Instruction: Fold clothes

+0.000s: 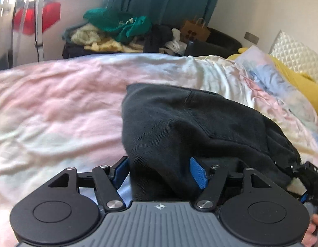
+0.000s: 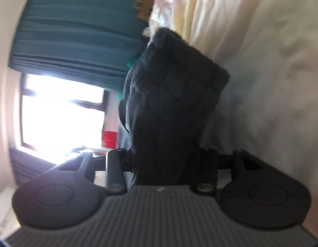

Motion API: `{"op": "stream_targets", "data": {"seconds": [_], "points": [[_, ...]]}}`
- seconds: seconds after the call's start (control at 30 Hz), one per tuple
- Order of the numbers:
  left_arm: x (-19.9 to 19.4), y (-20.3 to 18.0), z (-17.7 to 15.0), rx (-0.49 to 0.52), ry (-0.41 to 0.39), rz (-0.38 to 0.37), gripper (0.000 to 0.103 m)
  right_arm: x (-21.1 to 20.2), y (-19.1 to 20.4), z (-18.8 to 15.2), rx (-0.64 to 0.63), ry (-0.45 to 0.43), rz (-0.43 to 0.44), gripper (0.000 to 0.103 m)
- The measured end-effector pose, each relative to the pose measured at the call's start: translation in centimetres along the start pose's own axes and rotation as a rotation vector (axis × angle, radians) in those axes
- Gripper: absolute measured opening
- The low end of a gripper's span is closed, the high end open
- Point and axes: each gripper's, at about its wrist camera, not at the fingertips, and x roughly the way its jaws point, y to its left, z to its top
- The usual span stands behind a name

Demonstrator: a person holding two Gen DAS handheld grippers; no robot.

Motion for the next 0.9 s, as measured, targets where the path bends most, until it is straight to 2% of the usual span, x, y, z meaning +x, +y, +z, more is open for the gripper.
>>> {"op": "stream_targets", "data": {"seconds": [0.17,0.23,0.33,0.5,0.67,0.77,0.9], "points": [[-7.6,-1.1,-0.7,0.065,-0.045,0.045,0.073,-5.5,3.4,-1.0,-0.117,-0.073,-0.125,0.049],[-10.8,-1.9,-1.1,0.103,-0.080,0.040,0.079,-7.8,5.2,-1.6,-0.202,-0.091,-0.148,0.049],[-15.9,-3.5,-2.0,0.135,-0.153,0.049,0.083,-11.3,7.6,-2.6,-0.337,-0.107,-0.169,0.049],[-23.6,-6.2,-3.9,0.157,-0.261,0.037,0.093,-15.6,13.5,-7.0,-0.552,-0.120,-0.130,0.049],[-30.2,-8.8,-6.8,0.177,-0.356,0.028,0.103,-18.7,17.8,-9.9,-0.706,-0.131,-0.100,0.049],[-32.6,-10.4,-9.2,0.193,-0.391,0.067,0.103,-20.4,19.1,-11.8,-0.781,-0.149,-0.103,0.049],[-34.4,-11.6,-12.1,0.179,-0.394,0.069,0.103,-22.6,19.9,-14.2,-0.862,-0.155,-0.100,0.049]]}}
